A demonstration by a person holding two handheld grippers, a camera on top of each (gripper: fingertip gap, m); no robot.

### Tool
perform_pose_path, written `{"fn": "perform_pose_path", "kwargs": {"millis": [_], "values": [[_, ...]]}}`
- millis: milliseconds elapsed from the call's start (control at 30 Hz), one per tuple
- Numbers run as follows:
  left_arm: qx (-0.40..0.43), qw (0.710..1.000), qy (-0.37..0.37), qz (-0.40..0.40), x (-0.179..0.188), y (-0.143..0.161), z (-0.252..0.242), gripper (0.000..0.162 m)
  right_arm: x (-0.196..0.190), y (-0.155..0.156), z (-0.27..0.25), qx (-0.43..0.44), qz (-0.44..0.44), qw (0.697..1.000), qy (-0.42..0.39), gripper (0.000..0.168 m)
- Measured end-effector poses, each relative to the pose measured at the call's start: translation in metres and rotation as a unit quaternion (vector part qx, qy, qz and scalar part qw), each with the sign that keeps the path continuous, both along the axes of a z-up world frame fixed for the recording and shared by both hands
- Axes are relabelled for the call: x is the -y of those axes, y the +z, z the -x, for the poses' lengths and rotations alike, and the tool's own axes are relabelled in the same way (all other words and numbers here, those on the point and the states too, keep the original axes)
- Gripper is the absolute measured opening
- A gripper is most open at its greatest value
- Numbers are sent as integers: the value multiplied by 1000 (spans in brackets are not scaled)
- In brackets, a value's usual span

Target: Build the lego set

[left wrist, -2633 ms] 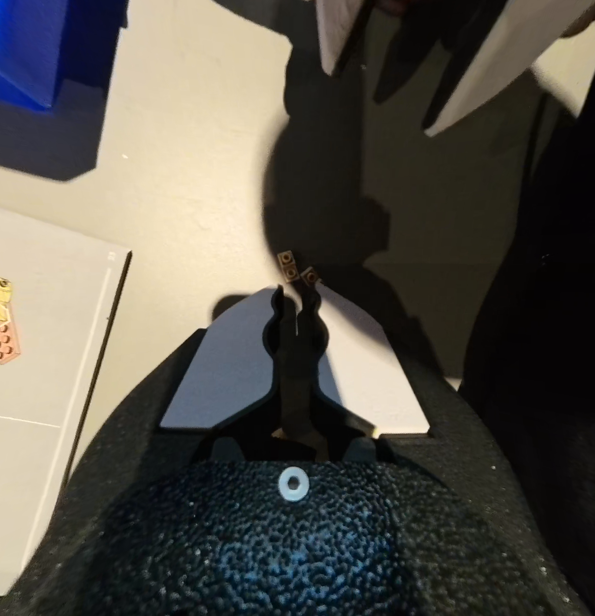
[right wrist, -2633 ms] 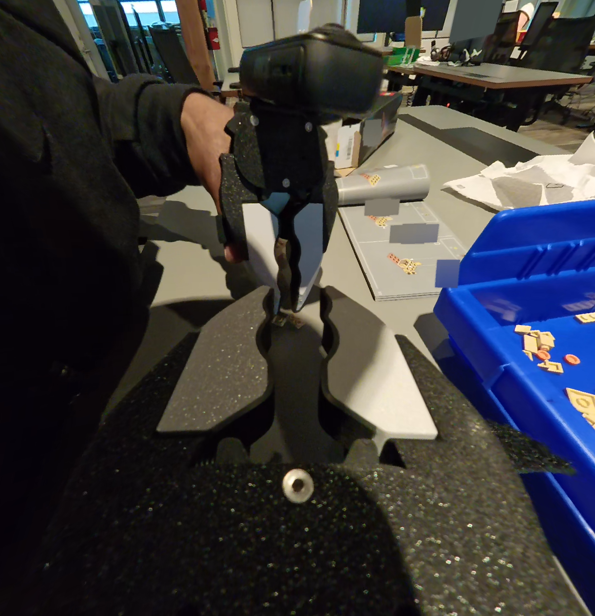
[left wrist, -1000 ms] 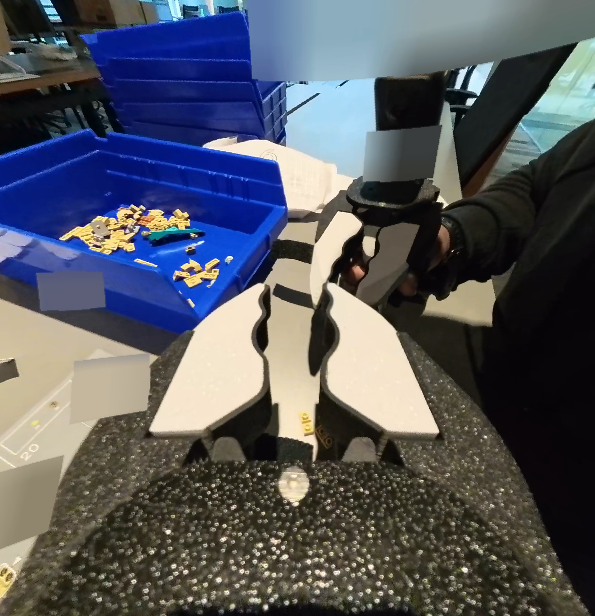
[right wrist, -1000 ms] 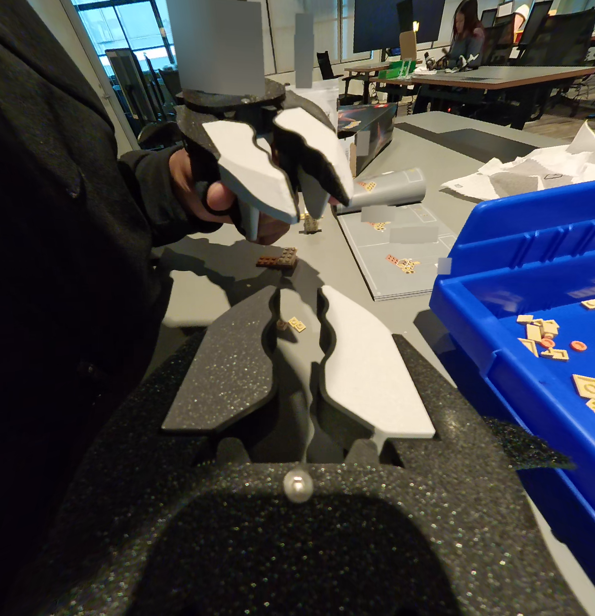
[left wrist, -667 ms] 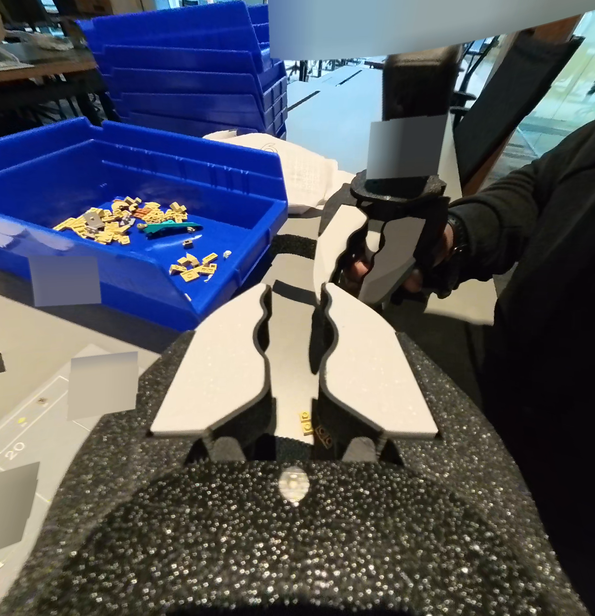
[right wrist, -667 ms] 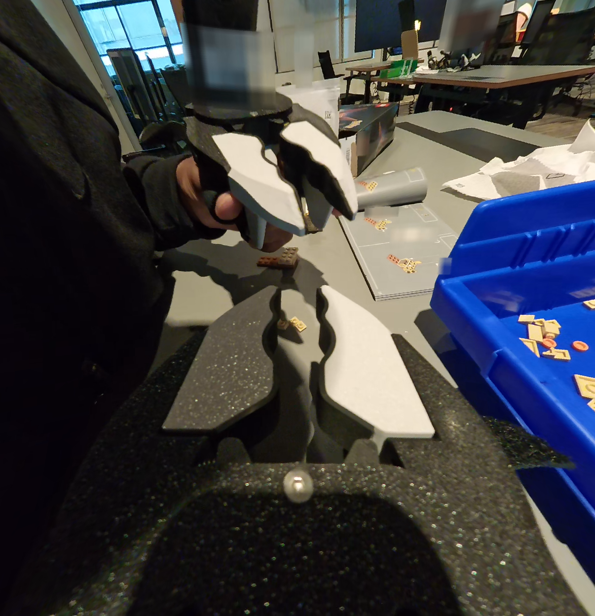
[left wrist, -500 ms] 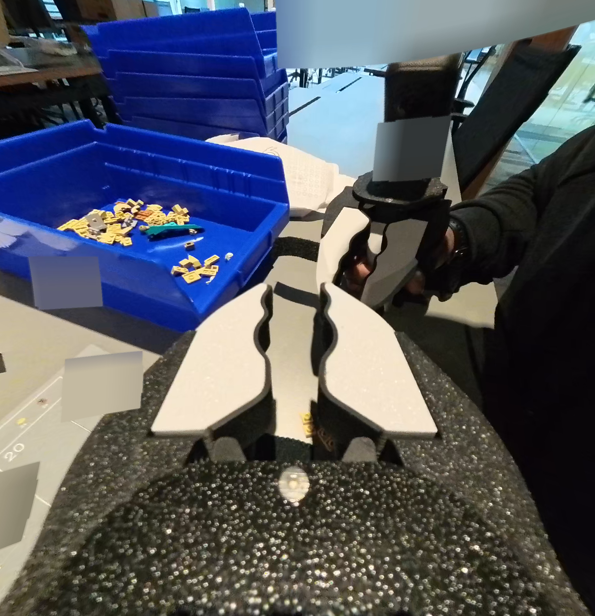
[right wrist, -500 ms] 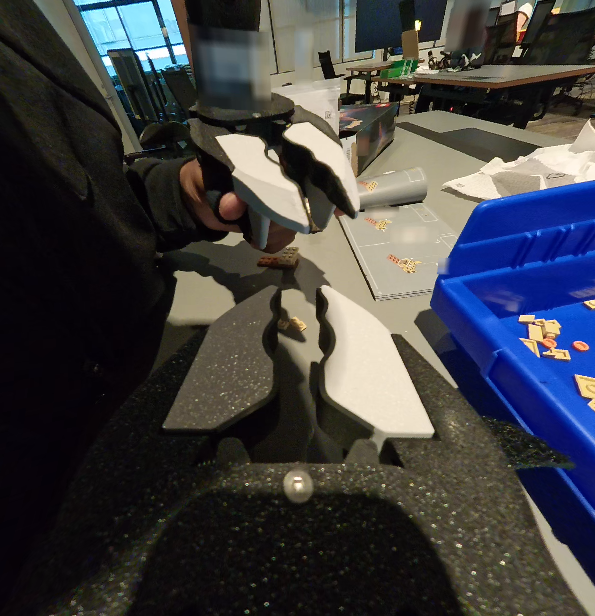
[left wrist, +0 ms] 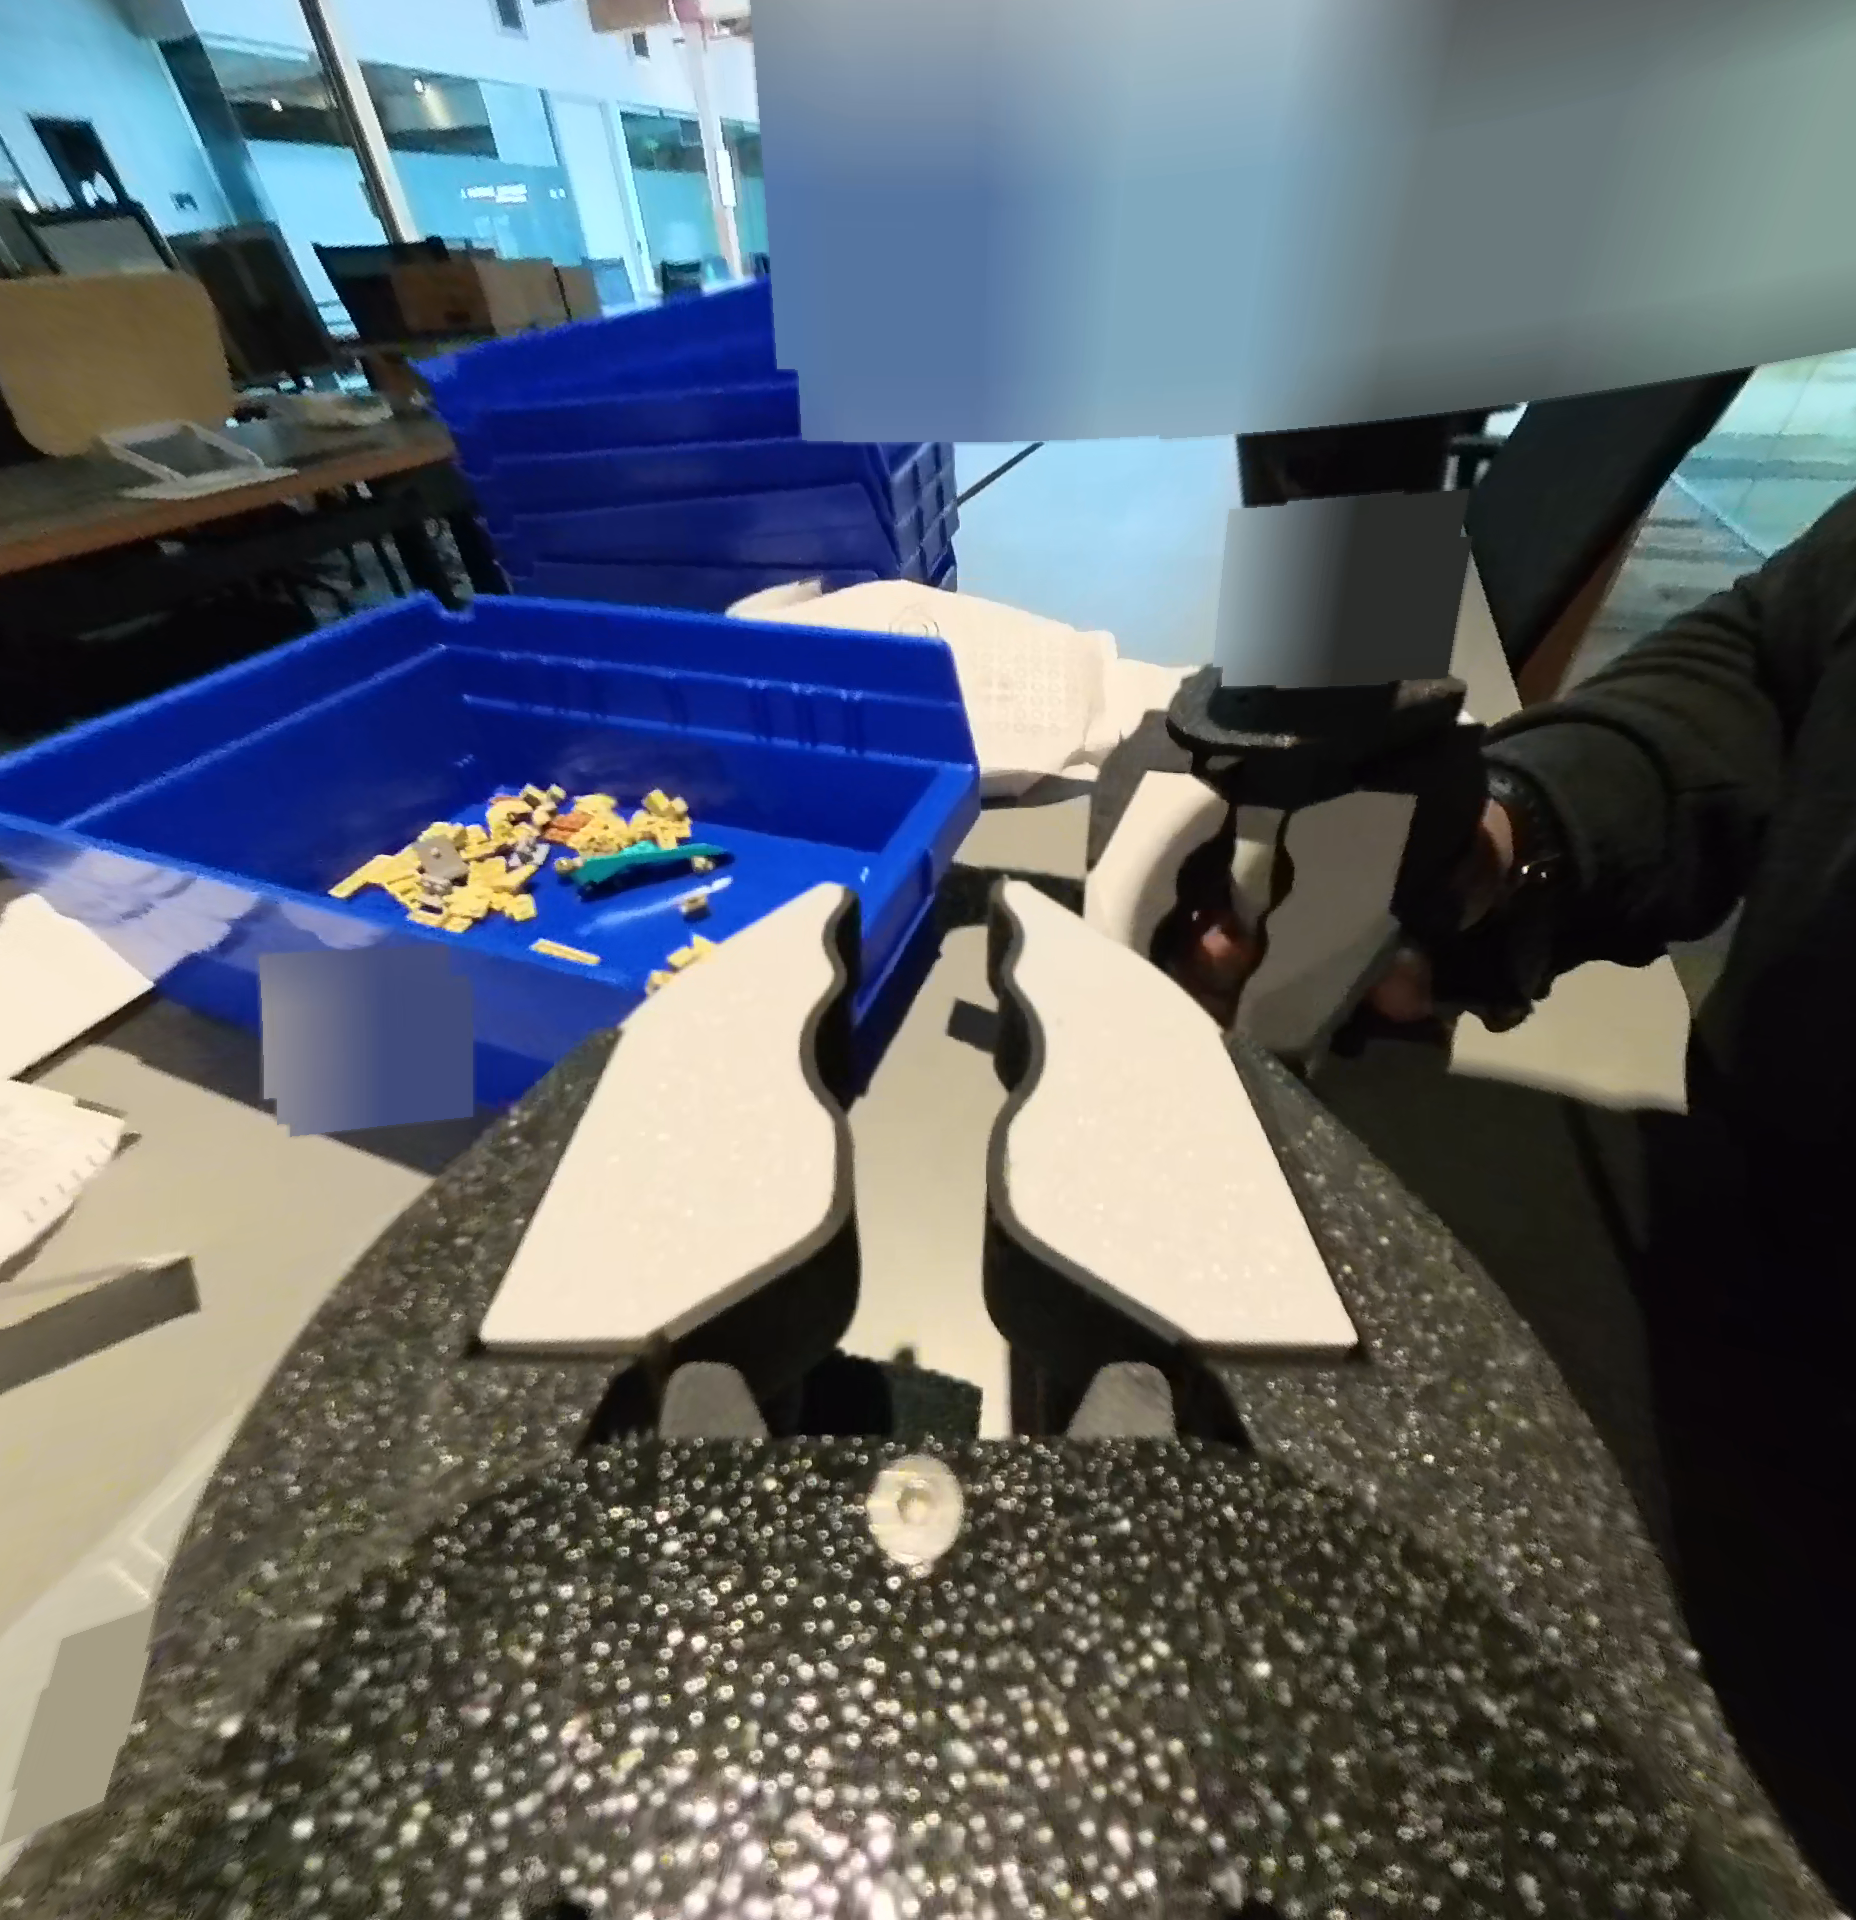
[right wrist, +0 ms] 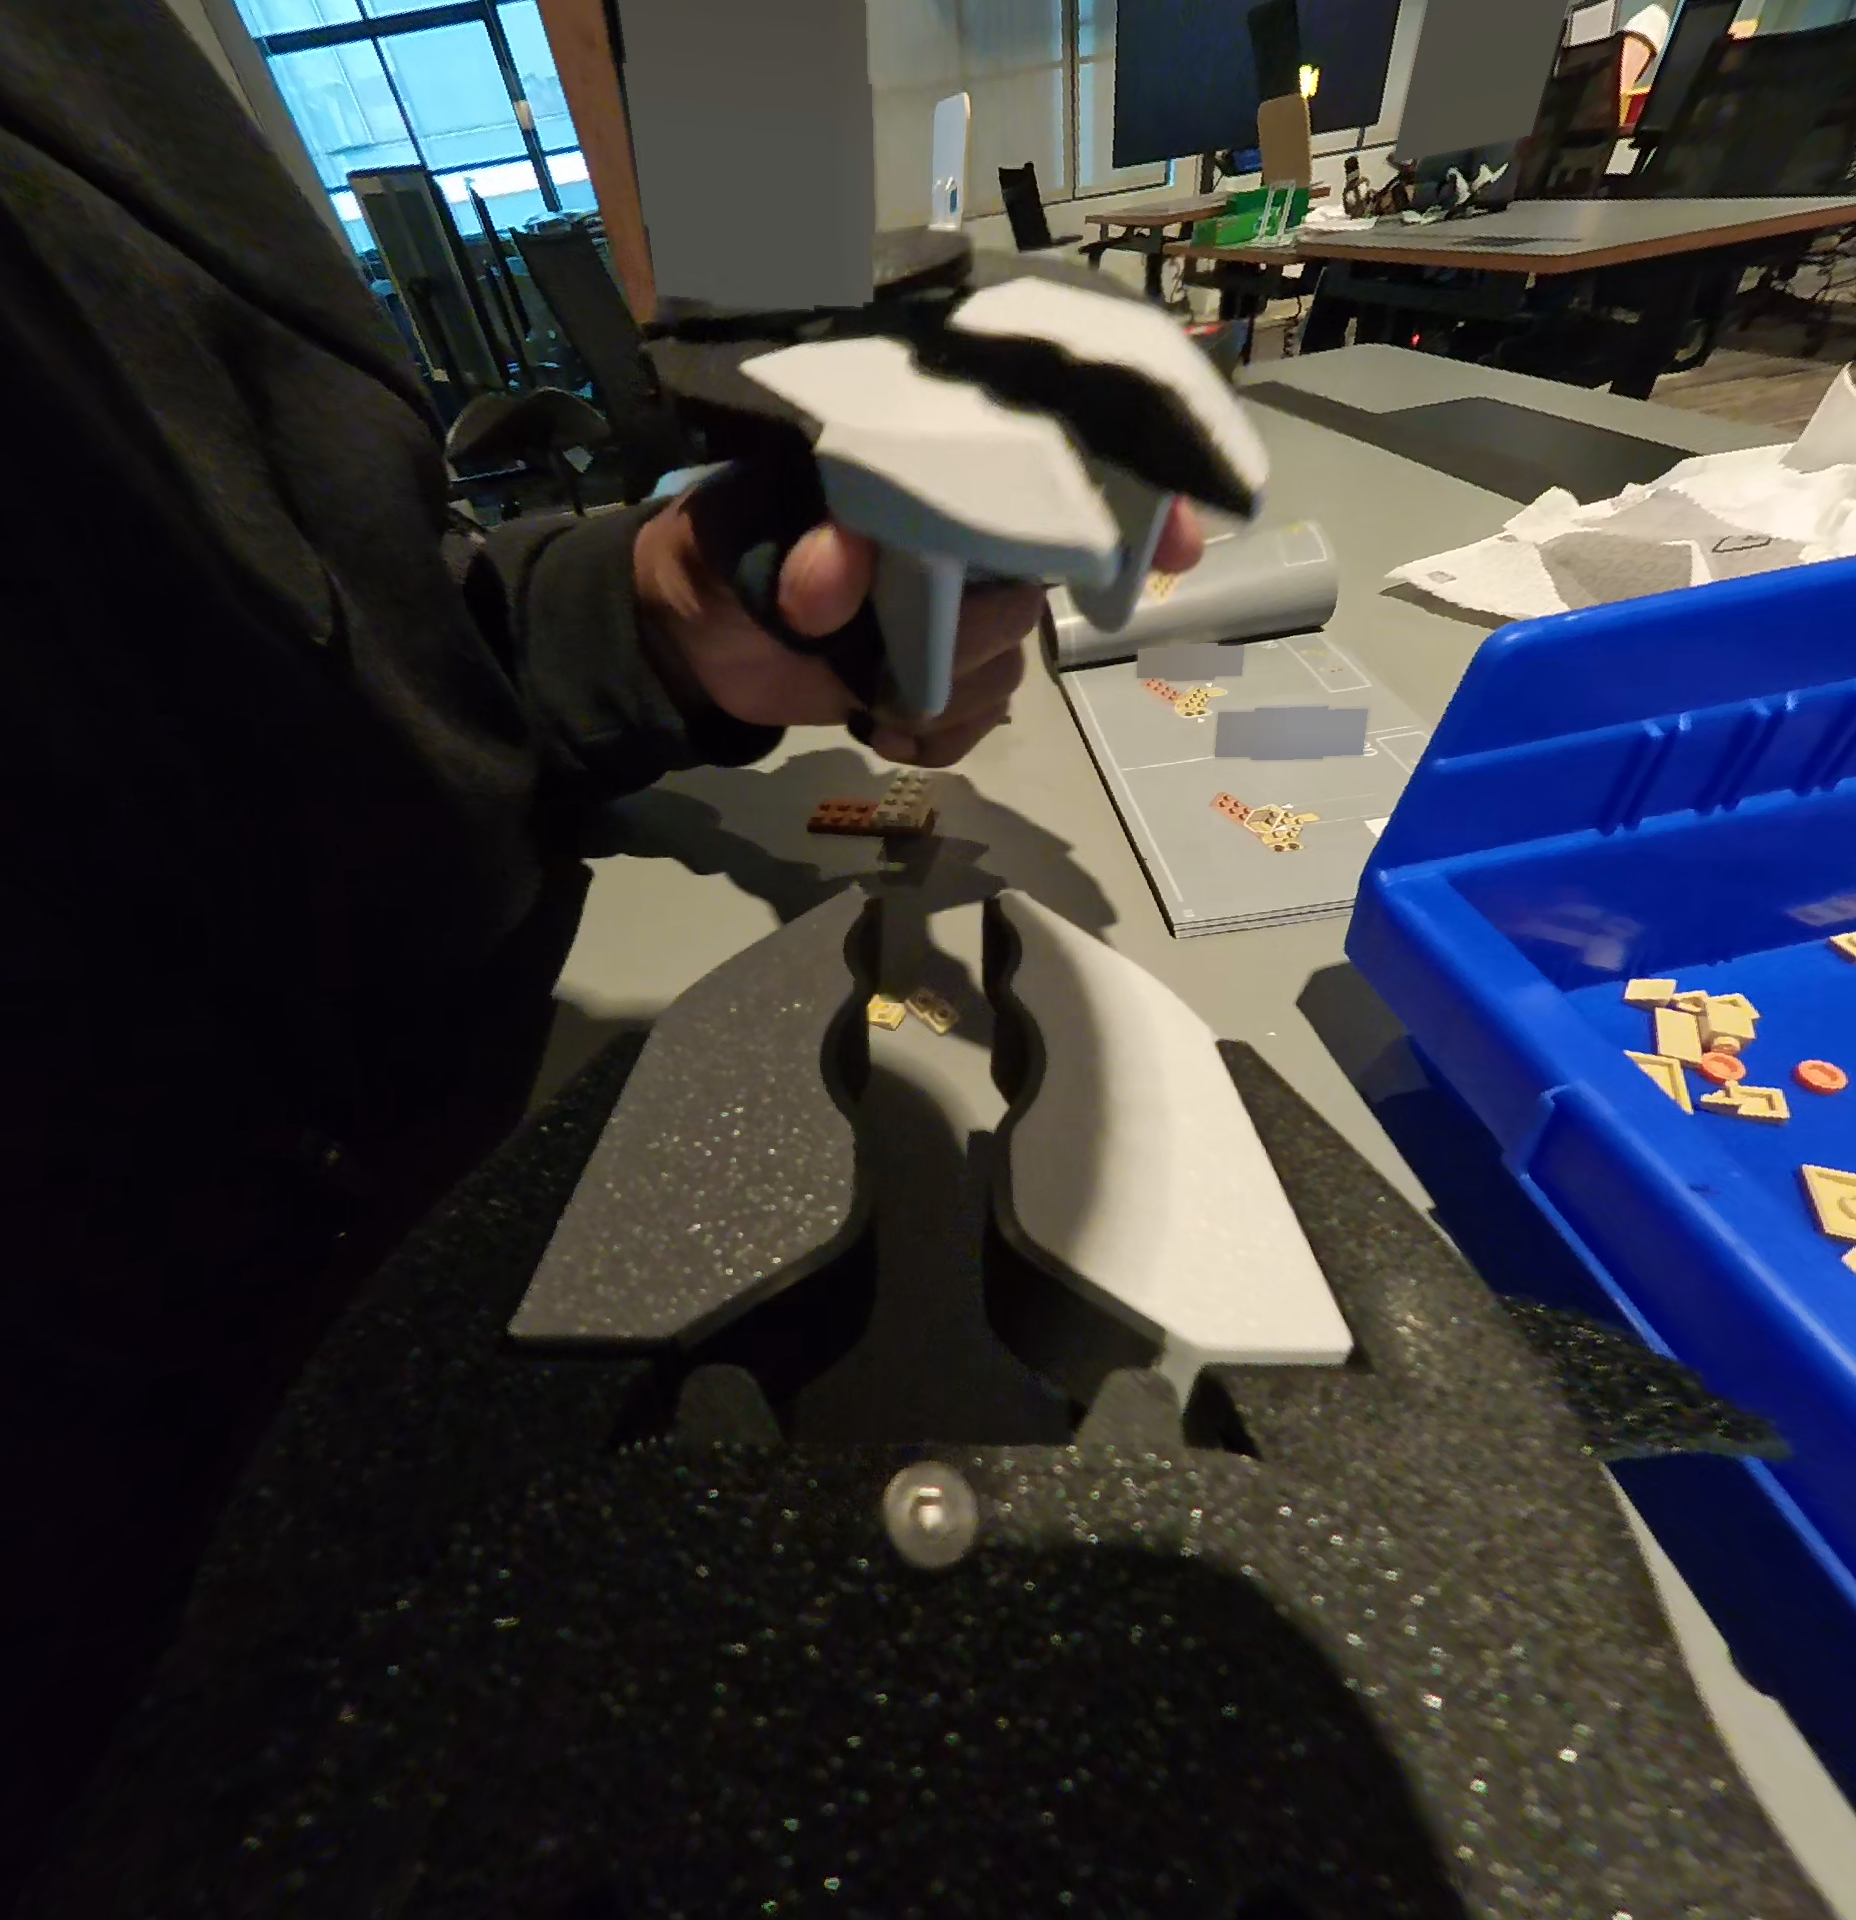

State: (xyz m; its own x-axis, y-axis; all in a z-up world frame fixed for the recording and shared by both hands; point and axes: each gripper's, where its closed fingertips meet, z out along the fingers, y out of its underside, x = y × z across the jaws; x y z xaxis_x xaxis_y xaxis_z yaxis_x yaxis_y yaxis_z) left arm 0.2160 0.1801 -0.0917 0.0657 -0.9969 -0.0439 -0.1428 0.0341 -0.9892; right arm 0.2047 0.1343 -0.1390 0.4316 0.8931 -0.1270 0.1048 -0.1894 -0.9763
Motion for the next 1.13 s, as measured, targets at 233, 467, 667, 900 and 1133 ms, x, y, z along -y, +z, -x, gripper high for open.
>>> {"fn": "perform_pose_path", "kwargs": {"millis": [233,467,667,900,1133], "values": [[52,999,7,-4,-14,15,-9,21,-1,0,-1,-4,4,1000,0,19],[70,997,8,-15,-14,16,-4,17,0,1,-1,-9,10,1000,5,19],[52,999,-10,-3,-8,2,-6,17,0,1,-1,-16,18,1000,11,19],[18,1000,-14,-17,-6,-14,-10,17,1,2,-2,-22,24,999,16,19],[10,1000,-14,-2,-8,-20,-11,17,1,2,-3,-25,27,999,17,19]]}}
